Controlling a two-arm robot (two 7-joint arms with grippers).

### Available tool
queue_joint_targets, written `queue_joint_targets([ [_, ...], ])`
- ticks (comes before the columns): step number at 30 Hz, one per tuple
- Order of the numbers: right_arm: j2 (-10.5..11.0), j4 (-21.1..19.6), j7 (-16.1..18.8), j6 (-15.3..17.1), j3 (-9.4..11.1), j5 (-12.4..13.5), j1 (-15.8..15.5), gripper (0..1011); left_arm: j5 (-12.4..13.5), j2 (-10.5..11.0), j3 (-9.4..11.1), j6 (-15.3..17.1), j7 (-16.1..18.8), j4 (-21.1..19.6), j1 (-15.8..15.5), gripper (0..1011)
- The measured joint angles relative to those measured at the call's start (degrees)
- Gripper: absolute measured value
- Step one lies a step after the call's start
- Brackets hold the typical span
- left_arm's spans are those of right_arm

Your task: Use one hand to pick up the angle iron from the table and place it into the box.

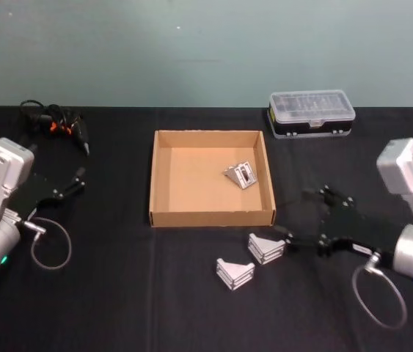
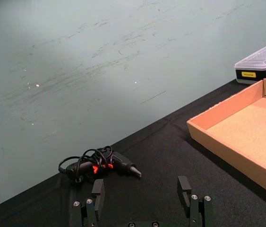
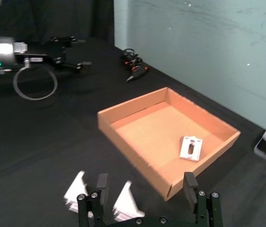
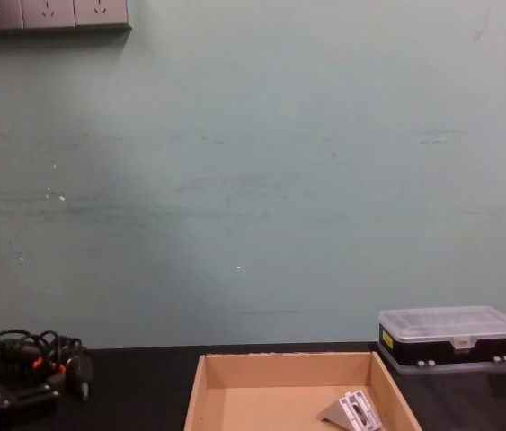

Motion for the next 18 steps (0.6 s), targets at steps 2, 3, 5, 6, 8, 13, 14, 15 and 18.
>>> queue_joint_targets([
  [2,0.8,-0.5,0.4,-0.5,0.4,0.8,-1.2,1000,0.0,0.0,0.0,0.0,0.0,0.0,0.0,1011],
  [3,1.2,-0.8,0.6,-0.8,0.6,1.1,-1.7,1000,0.0,0.0,0.0,0.0,0.0,0.0,0.0,1011],
  [5,2.4,-1.5,1.2,-1.5,0.9,2.0,-3.1,1000,0.0,0.0,0.0,0.0,0.0,0.0,0.0,1011],
  [6,2.9,-1.7,1.3,-1.7,0.9,2.3,-3.8,1000,0.0,0.0,0.0,0.0,0.0,0.0,0.0,1011],
  [8,3.3,-1.8,1.3,-1.9,0.8,2.5,-4.2,1000,0.0,0.0,0.0,0.0,0.0,0.0,0.0,1011],
  [13,4.0,-1.5,0.8,-1.5,-0.7,2.5,-4.5,1000,0.0,0.0,0.0,0.0,0.0,0.0,0.0,1011],
  [14,4.0,-1.4,0.7,-1.3,-1.0,2.4,-4.4,1000,0.0,0.0,0.0,0.0,0.0,0.0,0.0,1011],
  [15,4.0,-1.2,0.5,-1.2,-1.2,2.3,-4.3,1000,0.0,0.0,0.0,0.0,0.0,0.0,0.0,1011],
  [18,3.7,-0.3,-0.1,-0.7,-2.4,2.0,-3.6,1000,0.0,0.0,0.0,0.0,0.0,0.0,0.0,1011],
])
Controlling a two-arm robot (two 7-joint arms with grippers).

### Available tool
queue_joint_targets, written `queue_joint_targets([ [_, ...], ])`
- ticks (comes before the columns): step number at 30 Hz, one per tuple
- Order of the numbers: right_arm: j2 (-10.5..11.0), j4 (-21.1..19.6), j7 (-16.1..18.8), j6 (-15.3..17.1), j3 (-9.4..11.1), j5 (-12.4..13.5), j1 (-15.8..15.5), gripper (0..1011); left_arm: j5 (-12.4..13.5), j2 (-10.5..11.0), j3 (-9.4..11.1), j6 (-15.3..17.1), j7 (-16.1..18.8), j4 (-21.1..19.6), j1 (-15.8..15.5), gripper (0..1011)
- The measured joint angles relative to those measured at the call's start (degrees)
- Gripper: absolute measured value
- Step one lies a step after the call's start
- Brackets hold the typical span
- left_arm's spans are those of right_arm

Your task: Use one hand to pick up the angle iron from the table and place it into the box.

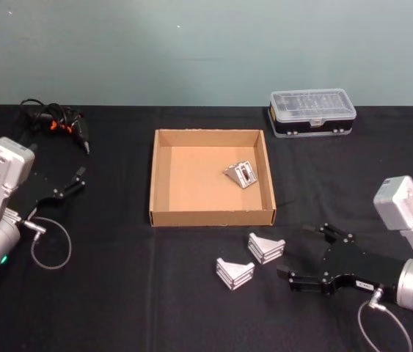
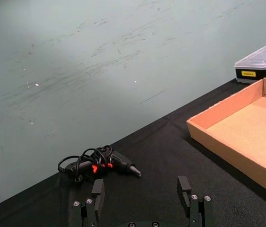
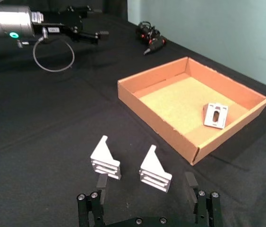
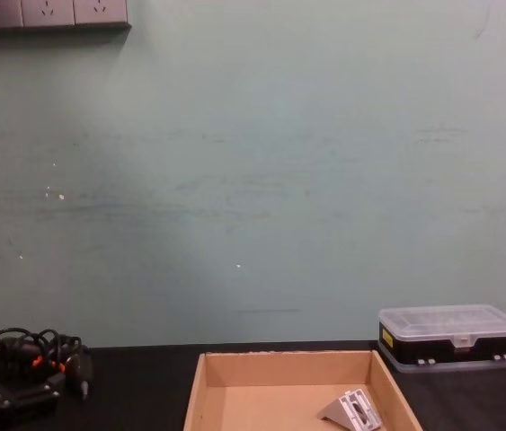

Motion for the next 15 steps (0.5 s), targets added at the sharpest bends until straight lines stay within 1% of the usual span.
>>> queue_joint_targets([
  [5,-0.7,1.7,-1.1,0.6,-1.8,-0.4,1.5,1000,0.0,0.0,0.0,0.0,0.0,0.0,0.0,1011],
  [15,-2.1,3.7,-2.7,1.4,-4.2,-1.1,3.6,1000,0.0,0.0,0.0,0.0,0.0,0.0,0.0,1011],
])
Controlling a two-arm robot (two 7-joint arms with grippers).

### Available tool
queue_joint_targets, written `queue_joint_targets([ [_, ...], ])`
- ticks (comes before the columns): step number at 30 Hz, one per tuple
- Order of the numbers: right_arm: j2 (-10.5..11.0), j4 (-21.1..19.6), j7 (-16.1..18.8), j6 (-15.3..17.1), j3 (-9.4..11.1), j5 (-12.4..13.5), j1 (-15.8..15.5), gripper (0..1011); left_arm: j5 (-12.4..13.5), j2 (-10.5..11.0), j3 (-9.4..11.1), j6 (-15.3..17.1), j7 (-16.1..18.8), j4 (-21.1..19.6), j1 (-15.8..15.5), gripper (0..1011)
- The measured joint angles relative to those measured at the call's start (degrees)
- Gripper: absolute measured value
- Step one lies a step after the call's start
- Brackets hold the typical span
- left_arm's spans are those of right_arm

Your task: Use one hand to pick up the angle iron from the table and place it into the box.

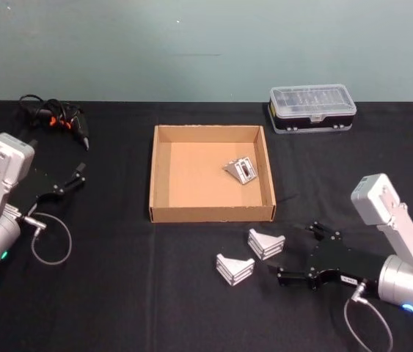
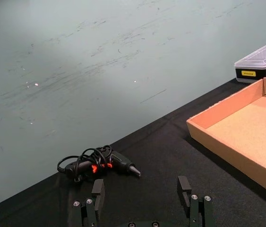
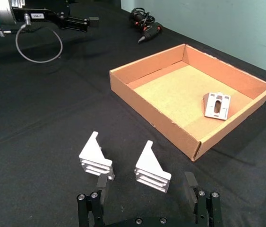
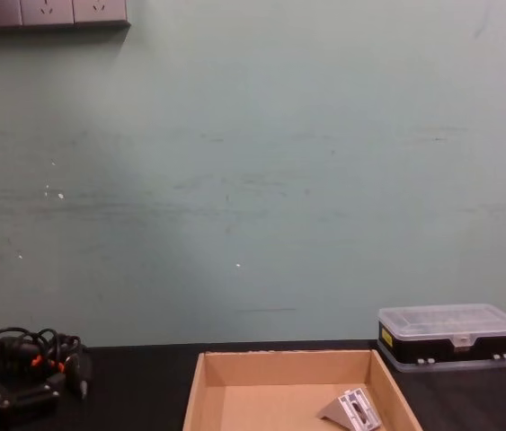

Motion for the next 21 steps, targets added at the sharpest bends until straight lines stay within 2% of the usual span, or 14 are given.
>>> queue_joint_targets([
  [21,-2.6,0.8,-3.2,1.5,-1.3,-2.7,1.4,1000,0.0,0.0,0.0,0.0,0.0,0.0,0.0,1011],
])
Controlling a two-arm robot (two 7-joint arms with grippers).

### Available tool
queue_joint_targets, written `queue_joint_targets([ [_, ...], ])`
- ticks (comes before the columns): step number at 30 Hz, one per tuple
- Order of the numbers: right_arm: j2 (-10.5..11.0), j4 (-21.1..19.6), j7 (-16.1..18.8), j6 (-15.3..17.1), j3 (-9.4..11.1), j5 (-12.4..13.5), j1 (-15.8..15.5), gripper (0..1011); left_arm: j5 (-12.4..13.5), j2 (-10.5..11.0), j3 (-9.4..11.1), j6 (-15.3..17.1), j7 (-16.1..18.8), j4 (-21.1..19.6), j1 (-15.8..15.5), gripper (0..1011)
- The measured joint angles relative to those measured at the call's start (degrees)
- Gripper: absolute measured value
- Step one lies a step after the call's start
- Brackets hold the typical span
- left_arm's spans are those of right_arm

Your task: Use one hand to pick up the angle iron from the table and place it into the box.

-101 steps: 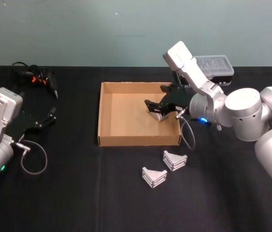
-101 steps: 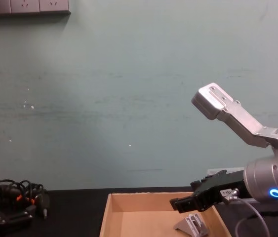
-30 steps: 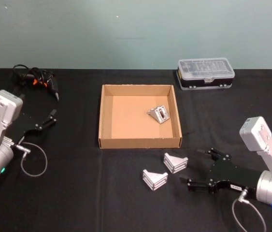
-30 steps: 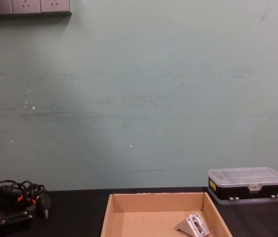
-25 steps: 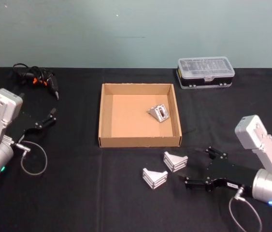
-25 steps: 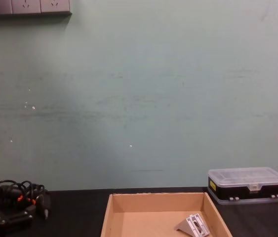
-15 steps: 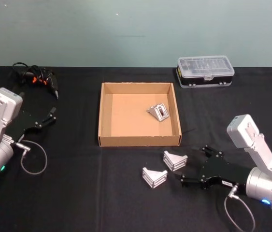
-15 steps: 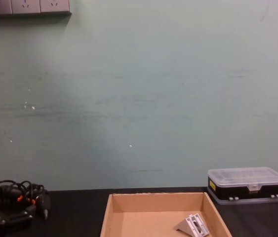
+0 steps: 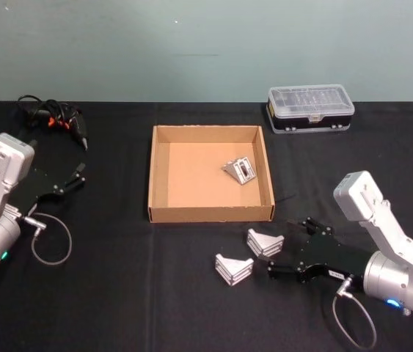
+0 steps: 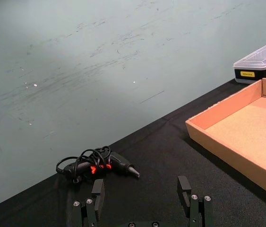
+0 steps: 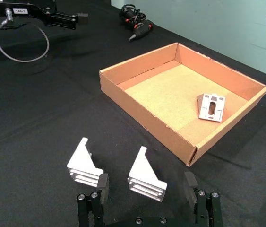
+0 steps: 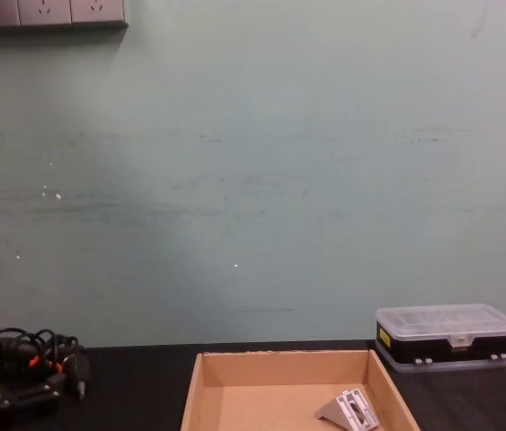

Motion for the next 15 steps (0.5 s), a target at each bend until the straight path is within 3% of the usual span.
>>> queue_joint_targets([
  [15,-2.6,1.1,-1.9,2.8,-0.3,-0.9,0.9,1000,0.0,0.0,0.0,0.0,0.0,0.0,0.0,1011],
])
